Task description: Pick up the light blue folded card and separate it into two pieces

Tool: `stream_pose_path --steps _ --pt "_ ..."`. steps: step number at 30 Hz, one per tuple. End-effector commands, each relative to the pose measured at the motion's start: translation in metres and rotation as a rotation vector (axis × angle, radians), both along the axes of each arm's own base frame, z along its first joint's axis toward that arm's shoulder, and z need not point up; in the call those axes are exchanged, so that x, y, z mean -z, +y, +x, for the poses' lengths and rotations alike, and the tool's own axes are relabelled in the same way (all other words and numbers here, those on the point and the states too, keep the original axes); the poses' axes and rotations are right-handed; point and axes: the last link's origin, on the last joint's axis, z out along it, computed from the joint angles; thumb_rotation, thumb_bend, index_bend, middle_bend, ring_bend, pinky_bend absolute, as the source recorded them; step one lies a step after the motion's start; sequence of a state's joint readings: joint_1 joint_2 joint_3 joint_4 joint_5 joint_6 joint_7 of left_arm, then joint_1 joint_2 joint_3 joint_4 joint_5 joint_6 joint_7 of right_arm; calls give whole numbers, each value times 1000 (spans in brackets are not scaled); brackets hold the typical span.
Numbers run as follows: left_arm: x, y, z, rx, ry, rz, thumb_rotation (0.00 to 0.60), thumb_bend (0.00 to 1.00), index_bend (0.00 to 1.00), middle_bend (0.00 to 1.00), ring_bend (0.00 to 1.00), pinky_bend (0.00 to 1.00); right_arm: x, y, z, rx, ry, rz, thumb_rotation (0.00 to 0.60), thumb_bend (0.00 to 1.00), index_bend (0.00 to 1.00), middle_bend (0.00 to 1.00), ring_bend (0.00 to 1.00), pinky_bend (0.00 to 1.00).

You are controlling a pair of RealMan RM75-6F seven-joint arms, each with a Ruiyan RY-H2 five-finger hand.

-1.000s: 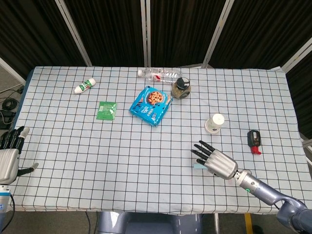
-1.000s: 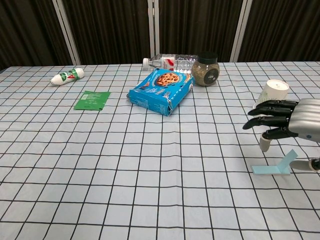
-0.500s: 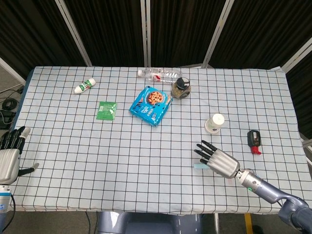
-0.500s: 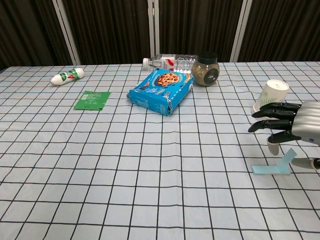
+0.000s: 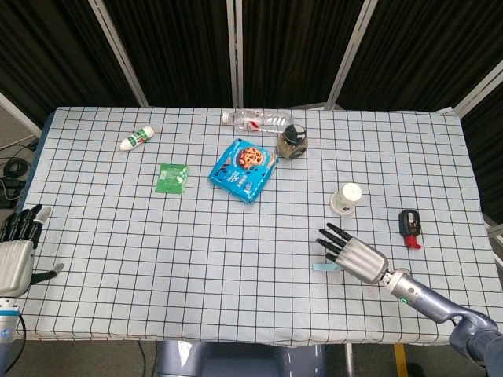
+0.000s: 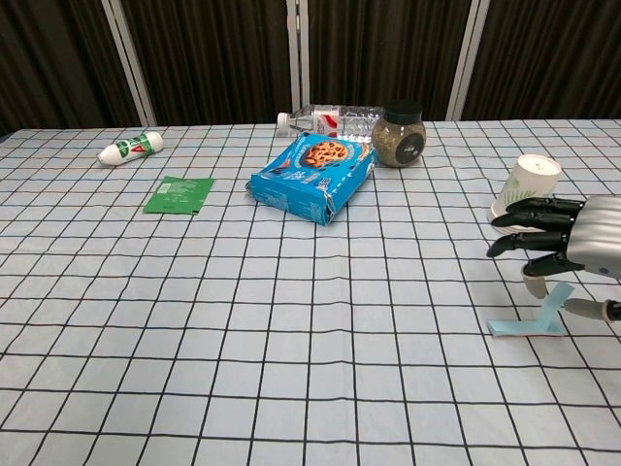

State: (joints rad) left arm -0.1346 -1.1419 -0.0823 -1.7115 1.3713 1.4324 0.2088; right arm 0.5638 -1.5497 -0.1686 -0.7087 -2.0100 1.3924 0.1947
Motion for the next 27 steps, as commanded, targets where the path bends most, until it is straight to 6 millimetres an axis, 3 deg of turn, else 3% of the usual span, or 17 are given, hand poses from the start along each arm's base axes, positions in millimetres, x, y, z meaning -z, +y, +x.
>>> stream_pose_path --steps 1,14,27 --pt "0 0 0 0 0 -1 600 0 0 0 0 0 -1 0 -2 1 0 -3 600 312 465 161 0 0" --pt "2 0 1 3 3 -4 600 0 0 0 0 0 -13 -1 -7 4 -29 -19 600 314 483 168 0 0" --pt "2 0 1 3 4 -7 600 0 0 0 0 0 -3 3 -3 -6 -48 24 600 316 485 170 0 0"
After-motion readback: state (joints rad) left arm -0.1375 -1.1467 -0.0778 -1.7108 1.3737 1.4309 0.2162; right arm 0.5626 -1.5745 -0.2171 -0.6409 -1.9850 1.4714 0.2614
